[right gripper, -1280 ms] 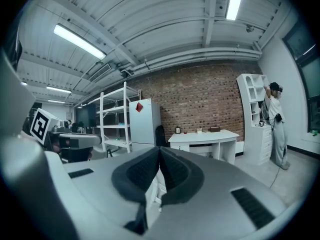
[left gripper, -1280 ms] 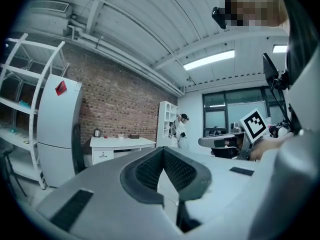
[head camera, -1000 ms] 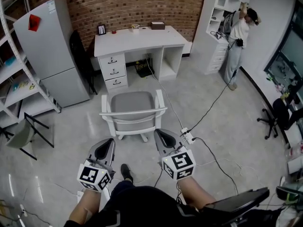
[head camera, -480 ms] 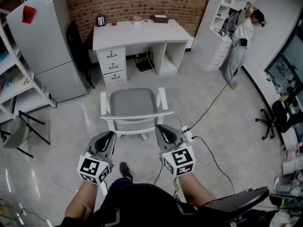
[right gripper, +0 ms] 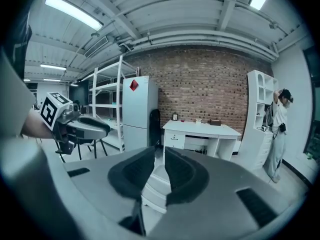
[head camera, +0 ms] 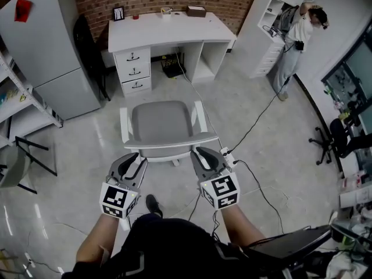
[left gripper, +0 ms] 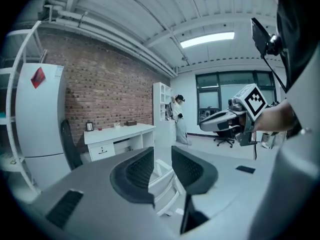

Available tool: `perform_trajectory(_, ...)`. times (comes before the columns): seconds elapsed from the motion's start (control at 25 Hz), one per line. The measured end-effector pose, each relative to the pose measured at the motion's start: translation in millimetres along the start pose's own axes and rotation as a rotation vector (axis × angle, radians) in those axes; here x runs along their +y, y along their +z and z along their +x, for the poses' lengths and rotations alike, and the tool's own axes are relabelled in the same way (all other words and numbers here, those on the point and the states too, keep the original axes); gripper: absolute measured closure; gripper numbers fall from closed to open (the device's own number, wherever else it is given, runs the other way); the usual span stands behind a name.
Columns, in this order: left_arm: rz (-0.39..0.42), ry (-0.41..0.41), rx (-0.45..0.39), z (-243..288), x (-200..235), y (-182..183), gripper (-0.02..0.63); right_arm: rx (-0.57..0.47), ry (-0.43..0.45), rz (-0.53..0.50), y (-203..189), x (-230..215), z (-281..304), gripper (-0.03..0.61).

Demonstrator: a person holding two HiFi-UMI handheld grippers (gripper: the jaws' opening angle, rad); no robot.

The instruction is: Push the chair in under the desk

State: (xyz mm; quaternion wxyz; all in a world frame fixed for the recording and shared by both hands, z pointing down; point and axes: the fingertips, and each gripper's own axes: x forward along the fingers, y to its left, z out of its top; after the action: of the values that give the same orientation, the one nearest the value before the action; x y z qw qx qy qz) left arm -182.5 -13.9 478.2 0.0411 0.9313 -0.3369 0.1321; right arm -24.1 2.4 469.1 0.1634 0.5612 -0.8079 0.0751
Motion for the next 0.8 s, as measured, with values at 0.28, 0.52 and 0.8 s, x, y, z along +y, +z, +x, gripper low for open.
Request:
perform_trajectory(0.28, 0.025, -0.101, 0.061, 20.7, 26.6, -16.4, 0.465, 0.067, -0.010, -0.039, -3.2, 5.7, 33.2, 0.485)
perform_trajectory(0.52, 0.131, -0.183, 0.176, 41.0, 39.2, -50.1, 0.416, 0.139, -0.002, -0.088, -16.9, 11.4, 55.0, 0.429)
perform_trajectory(0.8, 0.316, -0.208, 0.345, 67.4, 40.9, -85.4, 0.408, 0.255, 0.068, -0.210, -48.6, 0.4, 71.4, 0.372)
